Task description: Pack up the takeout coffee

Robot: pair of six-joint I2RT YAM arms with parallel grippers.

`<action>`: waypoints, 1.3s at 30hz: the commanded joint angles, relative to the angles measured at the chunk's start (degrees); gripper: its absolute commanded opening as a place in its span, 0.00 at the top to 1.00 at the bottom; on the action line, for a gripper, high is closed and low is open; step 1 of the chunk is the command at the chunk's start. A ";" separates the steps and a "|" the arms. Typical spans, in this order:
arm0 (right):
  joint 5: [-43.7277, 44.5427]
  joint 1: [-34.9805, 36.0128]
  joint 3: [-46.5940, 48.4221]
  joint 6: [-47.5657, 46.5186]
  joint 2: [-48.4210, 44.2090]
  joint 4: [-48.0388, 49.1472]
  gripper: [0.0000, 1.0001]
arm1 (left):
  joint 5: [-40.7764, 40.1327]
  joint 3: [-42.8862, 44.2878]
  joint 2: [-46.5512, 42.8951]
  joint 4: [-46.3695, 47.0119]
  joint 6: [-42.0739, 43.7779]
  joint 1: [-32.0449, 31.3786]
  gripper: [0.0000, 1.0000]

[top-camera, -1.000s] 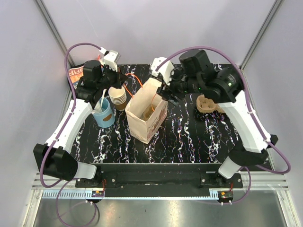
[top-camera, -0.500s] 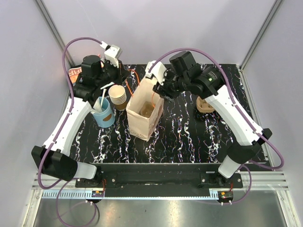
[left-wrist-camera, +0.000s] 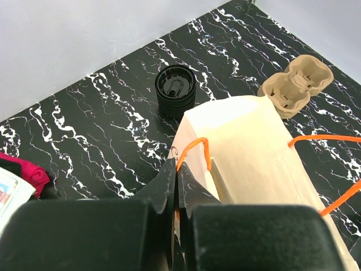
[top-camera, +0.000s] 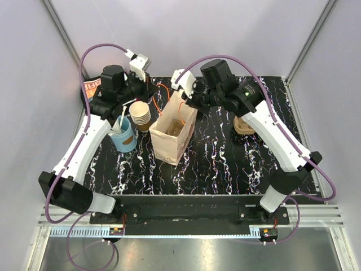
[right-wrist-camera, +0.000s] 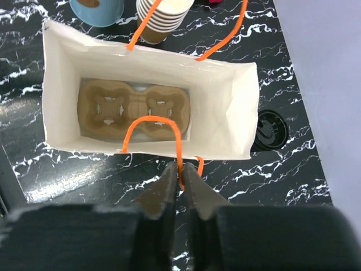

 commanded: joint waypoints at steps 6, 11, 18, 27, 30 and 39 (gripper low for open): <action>4.07 -1.30 6.63 0.84 1.71 3.86 1.00 | -0.05 7.01 1.00 -0.77 1.75 -0.37 1.00; 4.60 -1.65 11.66 2.51 1.10 2.72 1.00 | 0.47 11.85 1.62 -2.09 2.02 -0.45 1.00; 5.48 -1.74 2.29 3.13 -0.66 4.73 1.00 | 0.39 6.06 2.23 -0.87 2.37 -2.12 1.00; 9.60 -2.17 -0.38 3.48 -1.89 7.64 1.00 | 0.38 10.71 3.37 -2.44 2.98 -2.91 1.00; 13.03 -2.70 1.46 4.09 -1.81 9.04 1.00 | 0.39 13.43 4.43 -3.24 3.16 -3.61 1.00; 17.52 -5.07 4.19 5.06 -3.39 11.86 1.00 | -0.14 21.52 7.59 -5.70 3.16 -6.43 1.00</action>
